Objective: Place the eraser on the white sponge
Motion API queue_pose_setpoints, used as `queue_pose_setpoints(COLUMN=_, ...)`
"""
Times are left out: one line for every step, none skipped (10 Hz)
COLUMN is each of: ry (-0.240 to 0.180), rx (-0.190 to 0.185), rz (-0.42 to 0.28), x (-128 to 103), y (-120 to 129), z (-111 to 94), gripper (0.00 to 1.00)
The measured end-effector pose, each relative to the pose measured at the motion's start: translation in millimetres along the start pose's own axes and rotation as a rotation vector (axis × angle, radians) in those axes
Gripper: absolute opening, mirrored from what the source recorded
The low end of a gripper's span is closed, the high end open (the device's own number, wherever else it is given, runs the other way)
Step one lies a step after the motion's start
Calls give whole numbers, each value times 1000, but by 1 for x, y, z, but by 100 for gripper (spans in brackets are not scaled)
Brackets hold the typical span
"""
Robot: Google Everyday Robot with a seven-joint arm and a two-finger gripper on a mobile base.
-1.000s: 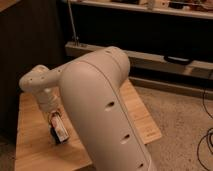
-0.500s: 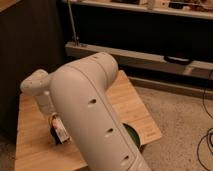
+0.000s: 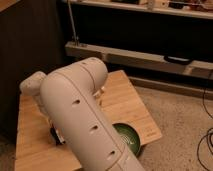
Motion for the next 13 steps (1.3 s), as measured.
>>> queue_pose_setpoints(ry=25, rx=-7, rz=13, x=0, y=-3, z=4, gripper=35)
queue_pose_setpoints(ry=35, rx=-12, rz=20, x=0, y=-3, z=5, gripper=45)
queue_pose_setpoints(ry=41, rx=-16, rz=26, x=1, y=-5, z=5, gripper=56)
queue_pose_setpoints(ry=42, rx=-19, rz=30, x=2, y=-4, z=4, gripper=68)
queue_pose_setpoints(ry=40, rx=-22, rz=31, x=3, y=-3, z=2, gripper=75)
queue_pose_setpoints(ry=35, rx=-25, rz=31, x=3, y=-3, z=0, gripper=80)
queue_pose_setpoints(ry=30, rx=-28, rz=29, x=4, y=-2, z=-2, gripper=80)
queue_pose_setpoints(ry=23, rx=-33, rz=26, x=4, y=0, z=-4, gripper=80)
queue_pose_setpoints(ry=15, rx=-39, rz=25, x=4, y=1, z=-7, gripper=80)
queue_pose_setpoints(ry=2, rx=-51, rz=13, x=5, y=4, z=-12, gripper=80)
queue_pose_setpoints(ry=-6, rx=-55, rz=4, x=6, y=6, z=-15, gripper=80)
queue_pose_setpoints(ry=-17, rx=-59, rz=-7, x=6, y=10, z=-20, gripper=80)
queue_pose_setpoints(ry=-34, rx=-69, rz=-21, x=8, y=11, z=-24, gripper=80)
